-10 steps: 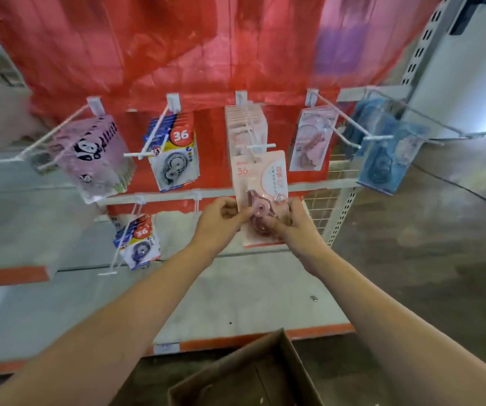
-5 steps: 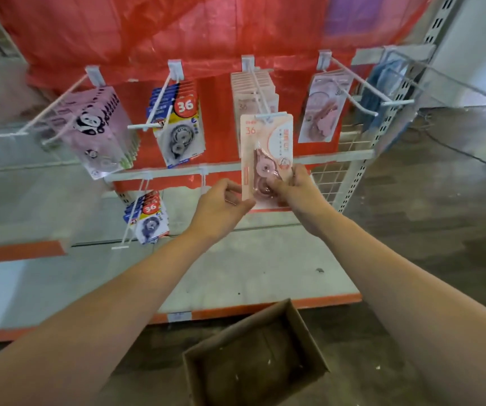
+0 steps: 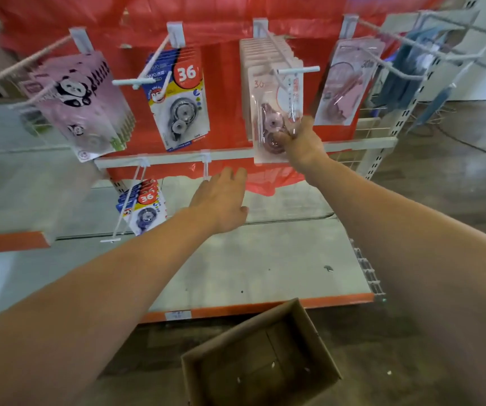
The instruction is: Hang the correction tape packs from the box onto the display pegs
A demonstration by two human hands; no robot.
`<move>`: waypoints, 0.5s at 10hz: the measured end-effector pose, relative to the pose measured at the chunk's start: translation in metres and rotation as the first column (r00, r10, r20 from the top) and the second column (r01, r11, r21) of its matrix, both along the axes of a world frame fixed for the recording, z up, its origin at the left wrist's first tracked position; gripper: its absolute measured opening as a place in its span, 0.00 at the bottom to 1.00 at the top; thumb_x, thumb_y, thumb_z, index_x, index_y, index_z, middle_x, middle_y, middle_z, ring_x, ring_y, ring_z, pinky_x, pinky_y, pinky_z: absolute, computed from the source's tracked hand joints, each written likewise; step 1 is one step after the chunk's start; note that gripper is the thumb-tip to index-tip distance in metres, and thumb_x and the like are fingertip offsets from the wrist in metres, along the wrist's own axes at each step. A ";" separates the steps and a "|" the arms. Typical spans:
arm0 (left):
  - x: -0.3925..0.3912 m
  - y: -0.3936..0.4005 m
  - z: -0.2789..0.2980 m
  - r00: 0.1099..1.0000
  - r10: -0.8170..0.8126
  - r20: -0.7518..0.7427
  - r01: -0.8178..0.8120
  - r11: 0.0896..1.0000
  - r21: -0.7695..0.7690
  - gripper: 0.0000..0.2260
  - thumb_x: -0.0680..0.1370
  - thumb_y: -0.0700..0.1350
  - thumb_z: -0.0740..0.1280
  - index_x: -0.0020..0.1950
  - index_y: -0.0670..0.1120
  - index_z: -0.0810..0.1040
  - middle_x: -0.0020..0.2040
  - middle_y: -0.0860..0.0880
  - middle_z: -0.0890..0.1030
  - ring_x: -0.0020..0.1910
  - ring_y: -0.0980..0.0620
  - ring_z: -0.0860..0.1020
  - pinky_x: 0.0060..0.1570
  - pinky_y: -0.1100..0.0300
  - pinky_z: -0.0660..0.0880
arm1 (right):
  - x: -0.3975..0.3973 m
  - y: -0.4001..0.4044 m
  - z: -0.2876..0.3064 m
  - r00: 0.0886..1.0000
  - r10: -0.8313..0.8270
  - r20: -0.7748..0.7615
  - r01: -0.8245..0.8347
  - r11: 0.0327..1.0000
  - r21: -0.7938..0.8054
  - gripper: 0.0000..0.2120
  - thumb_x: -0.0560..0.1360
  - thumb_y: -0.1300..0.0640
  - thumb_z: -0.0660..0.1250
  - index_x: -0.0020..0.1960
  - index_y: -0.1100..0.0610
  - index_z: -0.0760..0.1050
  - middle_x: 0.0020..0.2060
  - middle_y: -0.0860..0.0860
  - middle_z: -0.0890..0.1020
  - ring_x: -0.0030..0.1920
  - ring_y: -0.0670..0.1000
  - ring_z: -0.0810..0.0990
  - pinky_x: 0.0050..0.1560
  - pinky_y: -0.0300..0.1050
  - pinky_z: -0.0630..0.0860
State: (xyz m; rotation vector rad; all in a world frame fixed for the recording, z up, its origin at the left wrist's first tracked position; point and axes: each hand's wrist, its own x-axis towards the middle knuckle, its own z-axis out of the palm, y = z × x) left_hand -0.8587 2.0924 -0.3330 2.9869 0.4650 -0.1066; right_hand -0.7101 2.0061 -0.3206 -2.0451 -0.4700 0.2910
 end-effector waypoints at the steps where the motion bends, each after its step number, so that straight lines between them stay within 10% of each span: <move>1: 0.004 0.010 -0.002 0.999 -0.026 -0.032 0.026 0.999 0.027 0.28 0.77 0.51 0.65 0.73 0.43 0.59 0.66 0.43 0.65 0.65 0.43 0.68 0.59 0.49 0.68 | 0.018 0.018 -0.004 0.995 0.016 0.099 -0.010 0.998 -0.060 0.14 0.83 0.59 0.52 0.67 0.63 0.58 0.50 0.51 0.70 0.50 0.52 0.70 0.48 0.42 0.65; 5: 0.004 0.027 0.002 0.989 0.021 -0.146 0.000 0.989 0.145 0.30 0.78 0.54 0.64 0.74 0.44 0.56 0.68 0.40 0.64 0.68 0.40 0.65 0.64 0.45 0.64 | 0.011 0.022 -0.022 0.988 0.122 0.097 -0.072 0.911 -0.407 0.23 0.80 0.55 0.62 0.70 0.66 0.61 0.64 0.62 0.71 0.65 0.62 0.71 0.60 0.50 0.69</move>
